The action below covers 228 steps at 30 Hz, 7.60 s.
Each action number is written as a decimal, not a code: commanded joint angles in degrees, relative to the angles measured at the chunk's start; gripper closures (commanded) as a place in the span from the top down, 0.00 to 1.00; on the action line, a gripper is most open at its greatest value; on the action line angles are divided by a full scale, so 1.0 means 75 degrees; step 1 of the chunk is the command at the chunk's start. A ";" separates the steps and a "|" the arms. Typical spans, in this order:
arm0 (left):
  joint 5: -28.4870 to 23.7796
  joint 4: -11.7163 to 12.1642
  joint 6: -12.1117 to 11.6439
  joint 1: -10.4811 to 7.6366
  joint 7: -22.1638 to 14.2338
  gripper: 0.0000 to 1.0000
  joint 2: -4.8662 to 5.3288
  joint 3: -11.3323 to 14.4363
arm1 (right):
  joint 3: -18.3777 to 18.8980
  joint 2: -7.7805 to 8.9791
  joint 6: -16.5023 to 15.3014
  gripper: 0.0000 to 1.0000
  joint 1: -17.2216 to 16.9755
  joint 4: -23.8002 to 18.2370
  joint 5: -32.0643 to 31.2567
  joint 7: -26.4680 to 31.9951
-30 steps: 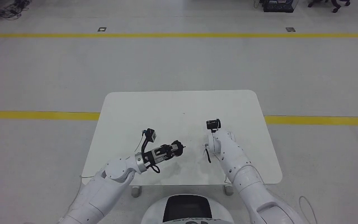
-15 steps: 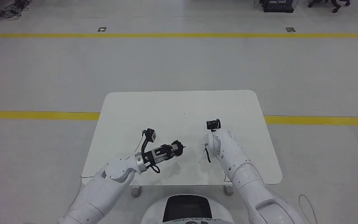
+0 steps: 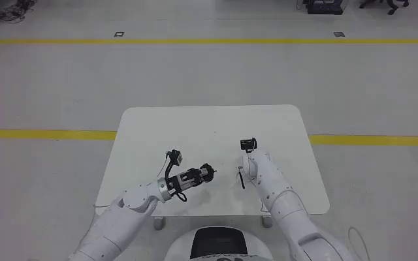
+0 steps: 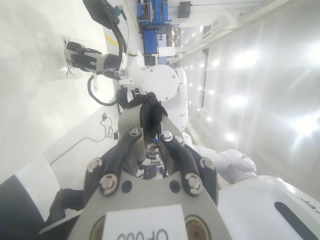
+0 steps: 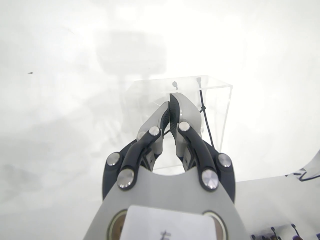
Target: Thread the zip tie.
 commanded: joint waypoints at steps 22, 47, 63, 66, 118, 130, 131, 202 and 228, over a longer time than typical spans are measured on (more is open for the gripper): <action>0.0000 0.0000 0.0000 0.0000 0.0000 0.00 0.0000 0.0000 | 0.0090 0.0091 -0.0200 0.49 -0.0342 -0.0585 -0.0145 -0.0112; 0.0000 0.0000 0.0000 0.0000 0.0000 0.00 0.0000 0.0000 | 0.0151 0.0100 -0.0534 0.28 0.0035 0.0264 0.0357 -0.0401; 0.0000 0.0000 0.0000 0.0000 0.0000 0.00 0.0000 0.0000 | 0.0094 0.0122 -0.0461 0.00 0.0049 0.0242 0.0383 -0.0364; 0.0000 0.0000 0.0000 0.0000 0.0000 0.00 0.0000 0.0000 | 0.0076 0.0132 -0.0449 0.00 -0.0026 0.0035 0.0352 -0.0301; 0.0000 0.0000 0.0000 0.0000 0.0000 0.00 0.0000 0.0000 | 0.1045 0.0474 -0.1061 0.00 -0.2267 -0.4219 0.1672 -0.1213; 0.0000 0.0000 0.0000 0.0000 0.0000 0.00 0.0000 0.0000 | 0.2204 0.0762 -0.3600 0.00 -0.3129 -0.5230 0.3596 -0.2273; 0.0000 0.0000 0.0000 0.0000 0.0000 0.00 0.0000 0.0000 | 0.2260 0.0782 -0.3780 0.00 -0.3140 -0.5239 0.3749 -0.2279; 0.0189 -0.0448 0.0838 0.0055 0.1949 0.00 -0.0183 0.0608 | 0.0664 0.2061 -0.5166 0.00 -0.3759 -0.5622 0.7691 -0.4804; 0.0509 -0.0553 0.0569 0.0356 0.3341 0.00 -0.0269 0.0776 | 0.0152 0.2092 -0.5166 0.00 -0.3990 -0.5294 0.6273 -0.7166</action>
